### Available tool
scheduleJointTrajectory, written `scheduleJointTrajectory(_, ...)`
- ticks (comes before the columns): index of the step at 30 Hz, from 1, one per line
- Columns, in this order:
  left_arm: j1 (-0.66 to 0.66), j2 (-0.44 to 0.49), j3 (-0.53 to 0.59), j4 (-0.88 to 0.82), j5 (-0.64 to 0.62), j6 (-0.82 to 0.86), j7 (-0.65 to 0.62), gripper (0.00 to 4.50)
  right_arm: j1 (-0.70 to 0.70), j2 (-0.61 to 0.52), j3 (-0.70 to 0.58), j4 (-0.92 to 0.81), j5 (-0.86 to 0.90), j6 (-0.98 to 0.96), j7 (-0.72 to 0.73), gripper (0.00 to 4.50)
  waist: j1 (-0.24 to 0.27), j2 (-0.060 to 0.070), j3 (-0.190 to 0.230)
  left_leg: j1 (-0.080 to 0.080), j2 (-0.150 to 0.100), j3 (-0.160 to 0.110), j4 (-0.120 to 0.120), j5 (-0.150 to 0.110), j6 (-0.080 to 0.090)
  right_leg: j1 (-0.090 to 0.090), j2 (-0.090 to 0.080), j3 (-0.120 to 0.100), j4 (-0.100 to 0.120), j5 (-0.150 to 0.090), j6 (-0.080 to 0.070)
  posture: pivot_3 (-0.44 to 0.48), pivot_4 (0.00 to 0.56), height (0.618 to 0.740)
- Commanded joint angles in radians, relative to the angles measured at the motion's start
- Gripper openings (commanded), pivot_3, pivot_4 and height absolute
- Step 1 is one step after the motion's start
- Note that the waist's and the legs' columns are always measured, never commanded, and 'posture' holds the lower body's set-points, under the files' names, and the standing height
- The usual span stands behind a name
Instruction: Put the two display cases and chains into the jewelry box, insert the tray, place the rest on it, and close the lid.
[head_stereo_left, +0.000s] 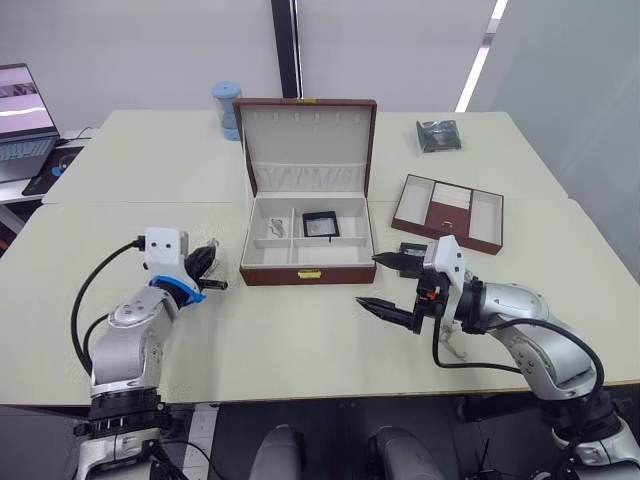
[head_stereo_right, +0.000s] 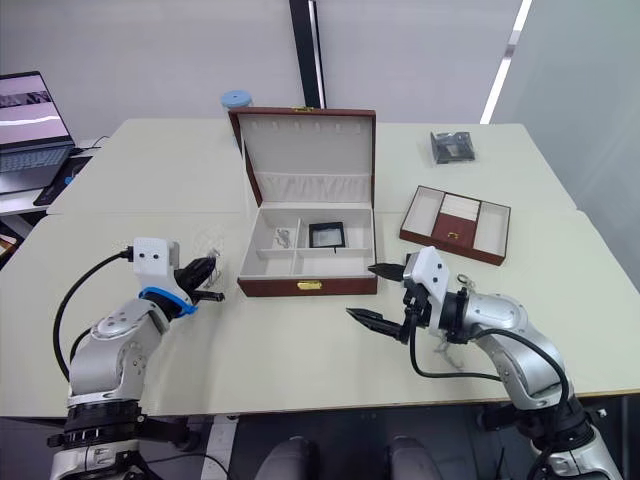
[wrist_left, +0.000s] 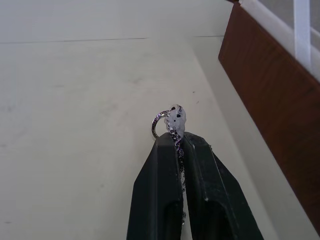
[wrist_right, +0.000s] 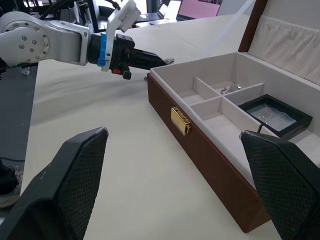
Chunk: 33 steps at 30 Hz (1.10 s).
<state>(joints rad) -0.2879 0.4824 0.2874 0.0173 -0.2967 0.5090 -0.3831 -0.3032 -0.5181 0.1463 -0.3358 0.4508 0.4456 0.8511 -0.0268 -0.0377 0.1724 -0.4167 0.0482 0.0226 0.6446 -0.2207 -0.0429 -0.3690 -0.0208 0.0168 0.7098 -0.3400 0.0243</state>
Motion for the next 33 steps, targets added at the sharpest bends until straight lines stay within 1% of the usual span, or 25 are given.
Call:
scheduleJointTrajectory(1, -0.021, 0.047, 0.011, -0.086, -0.034, 0.038, -0.036, 0.01, -0.019, 0.008, -0.027, -0.016, 0.009, -0.025, 0.003, 4.5, 0.0, 0.0, 0.0, 0.0, 0.0, 0.0, 0.0, 0.0, 0.0, 0.0, 0.0, 0.0, 0.0, 0.0, 0.0, 0.0, 0.15, 0.74)
scheduleJointTrajectory(3, -0.034, 0.077, 0.009, -0.105, -0.043, 0.062, -0.057, 0.01, -0.018, 0.008, -0.034, -0.021, 0.013, -0.025, 0.002, 4.5, 0.0, 0.0, 0.0, 0.0, 0.0, 0.0, 0.0, 0.0, 0.0, 0.0, 0.0, 0.0, 0.0, 0.0, 0.0, 0.0, 0.15, 0.74)
scheduleJointTrajectory(7, -0.08, 0.15, -0.015, -0.115, -0.058, 0.101, -0.137, 0.01, -0.002, 0.004, -0.054, -0.042, 0.02, -0.024, -0.004, 4.5, 0.0, 0.0, 0.0, 0.0, 0.0, 0.0, 0.0, 0.0, 0.0, 0.0, 0.0, 0.0, 0.0, 0.0, 0.0, 0.0, 0.15, 0.74)
scheduleJointTrajectory(9, -0.111, 0.186, -0.045, -0.116, -0.071, 0.114, -0.198, 0.01, 0.017, -0.004, -0.071, -0.06, 0.024, -0.02, -0.011, 4.5, 0.0, 0.0, 0.0, 0.0, 0.0, 0.0, 0.0, 0.0, 0.0, 0.0, 0.0, 0.0, -0.001, 0.0, 0.0, 0.0, 0.15, 0.74)
scheduleJointTrajectory(12, -0.146, 0.213, -0.073, -0.099, -0.075, 0.118, -0.249, 0.01, 0.035, -0.006, -0.087, -0.075, 0.022, -0.017, -0.019, 4.5, 0.0, 0.0, 0.001, 0.0, 0.0, 0.001, -0.001, 0.0, 0.0, 0.0, 0.0, 0.0, -0.001, 0.0, 0.0, 0.0, 0.15, 0.74)
scheduleJointTrajectory(14, -0.194, 0.234, -0.109, -0.079, -0.08, 0.122, -0.311, 0.01, 0.059, -0.013, -0.108, -0.093, 0.019, -0.017, -0.035, 4.5, 0.001, 0.0, 0.001, 0.0, 0.0, 0.0, -0.001, 0.0, 0.0, 0.0, 0.0, 0.0, -0.001, 0.0, 0.0, 0.0, 0.15, 0.74)
scheduleJointTrajectory(18, -0.264, 0.253, -0.168, -0.033, -0.063, 0.111, -0.387, 0.01, 0.094, -0.02, -0.134, -0.122, 0.017, -0.014, -0.06, 4.5, 0.001, 0.0, 0.001, -0.001, -0.001, 0.001, 0.0, 0.0, 0.0, -0.001, 0.001, 0.0, -0.001, 0.0, 0.0, 0.0, 0.15, 0.74)
scheduleJointTrajectory(24, -0.348, 0.253, -0.255, 0.043, -0.04, 0.093, -0.486, 0.01, 0.155, -0.028, -0.164, -0.178, 0.014, -0.007, -0.106, 4.5, -0.004, 0.0, 0.001, -0.001, 0.0, 0.001, -0.001, 0.0, 0.0, -0.001, 0.002, 0.001, -0.001, 0.0, 0.0, 0.0, 0.15, 0.74)
scheduleJointTrajectory(28, -0.359, 0.255, -0.294, 0.073, -0.018, 0.079, -0.526, 0.01, 0.184, -0.031, -0.169, -0.204, 0.012, -0.005, -0.13, 4.5, -0.004, 0.0, 0.001, -0.001, 0.0, 0.001, -0.001, 0.0, 0.0, -0.002, 0.003, 0.001, -0.001, 0.0, 0.0, 0.0, 0.15, 0.74)
scheduleJointTrajectory(33, -0.357, 0.255, -0.319, 0.11, 0.019, 0.057, -0.543, 0.01, 0.202, -0.03, -0.166, -0.219, 0.009, -0.005, -0.152, 4.5, -0.003, 0.0, 0.001, -0.001, 0.0, 0.001, 0.0, 0.0, 0.0, -0.002, 0.003, 0.001, -0.001, 0.0, 0.0, 0.0, 0.15, 0.74)
